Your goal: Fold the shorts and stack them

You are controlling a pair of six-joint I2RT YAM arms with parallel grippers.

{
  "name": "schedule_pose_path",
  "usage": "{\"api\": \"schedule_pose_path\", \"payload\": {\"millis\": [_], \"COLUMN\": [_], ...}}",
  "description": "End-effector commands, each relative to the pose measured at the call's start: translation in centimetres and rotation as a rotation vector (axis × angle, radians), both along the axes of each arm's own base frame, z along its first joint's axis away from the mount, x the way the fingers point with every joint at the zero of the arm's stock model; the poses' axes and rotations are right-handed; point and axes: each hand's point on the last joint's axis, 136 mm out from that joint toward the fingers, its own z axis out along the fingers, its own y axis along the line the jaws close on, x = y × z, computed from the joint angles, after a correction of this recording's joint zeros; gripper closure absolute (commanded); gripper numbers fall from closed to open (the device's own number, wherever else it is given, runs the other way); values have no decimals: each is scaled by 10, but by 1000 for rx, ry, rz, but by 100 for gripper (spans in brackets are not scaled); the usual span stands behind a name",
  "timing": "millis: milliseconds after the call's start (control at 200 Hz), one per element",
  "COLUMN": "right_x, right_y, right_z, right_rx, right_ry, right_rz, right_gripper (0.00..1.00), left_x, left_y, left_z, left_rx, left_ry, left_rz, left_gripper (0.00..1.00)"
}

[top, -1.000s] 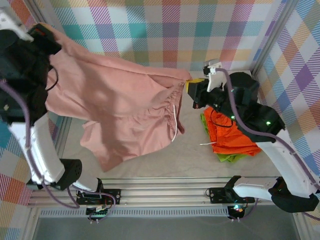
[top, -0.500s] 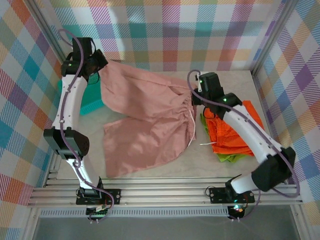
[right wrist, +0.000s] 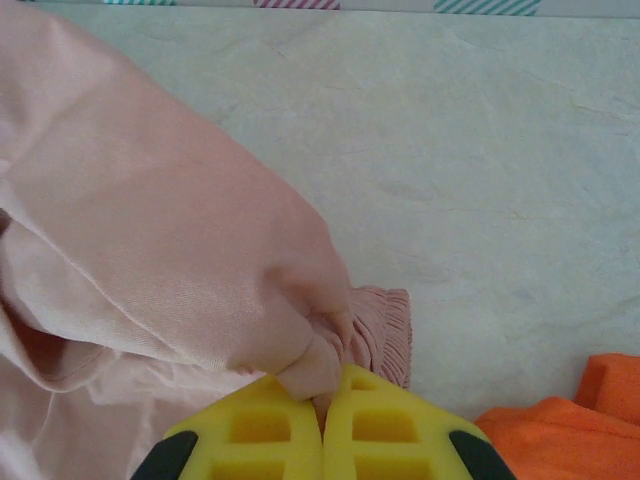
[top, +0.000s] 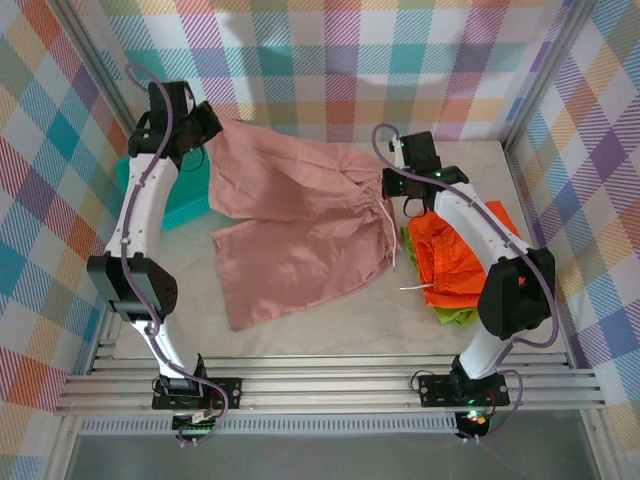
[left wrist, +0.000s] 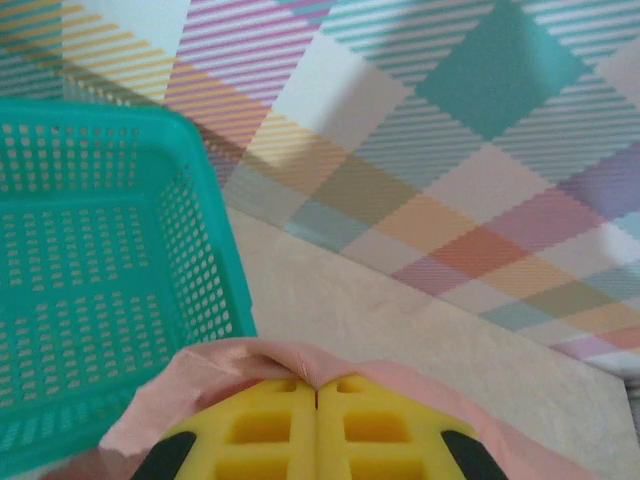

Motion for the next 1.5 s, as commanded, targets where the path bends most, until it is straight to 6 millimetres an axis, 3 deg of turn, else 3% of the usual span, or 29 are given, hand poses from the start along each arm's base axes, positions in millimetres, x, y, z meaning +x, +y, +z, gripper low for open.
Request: {"api": "schedule_pose_path", "payload": {"millis": [0, 45, 165, 420, 775, 920, 1080, 1175, 1295, 1335, 1385, 1465, 1495], "right_x": [-4, -5, -10, -26, -81, -106, -134, -149, -176, -184, -193, -200, -201], "right_y": [1, -2, -9, -19, -21, -17, -15, -13, -9, -9, -10, -11, -11], "right_z": [24, 19, 5, -27, -66, -81, -97, -99, -97, -93, -82, -48, -32], "right_rx": [20, 11, -3, -65, -1, 53, 107, 150, 206, 212, 218, 246, 263], "right_ry": [-78, -70, -37, 26, 187, 290, 383, 418, 474, 479, 459, 353, 298], "right_rz": [51, 53, 62, 79, 88, 90, 84, 79, 88, 94, 102, 122, 130], "right_gripper": [98, 98, 97, 95, 86, 83, 83, 79, 67, 63, 56, 38, 29], "left_x": [-37, -51, -87, -157, -245, -276, -304, -316, -329, -332, -333, -331, -329], "left_y": [2, 4, 8, 17, 10, 9, 7, 4, -3, -2, 2, 12, 14], "left_z": [44, 43, 20, -60, -158, -187, -211, -224, -227, -218, -194, -136, -117], "left_rx": [1, -5, -20, -66, -183, -208, -242, -278, -316, -308, -281, -221, -201], "left_ry": [-129, -142, -123, 0, 163, 216, 263, 294, 318, 304, 241, 96, 51], "left_rz": [-18, -7, 23, 113, 171, 189, 196, 198, 175, 171, 158, 155, 148], "left_gripper": [100, 100, 100, 100, 100, 100, 91, 80, 71, 61, 41, 3, 0]}}
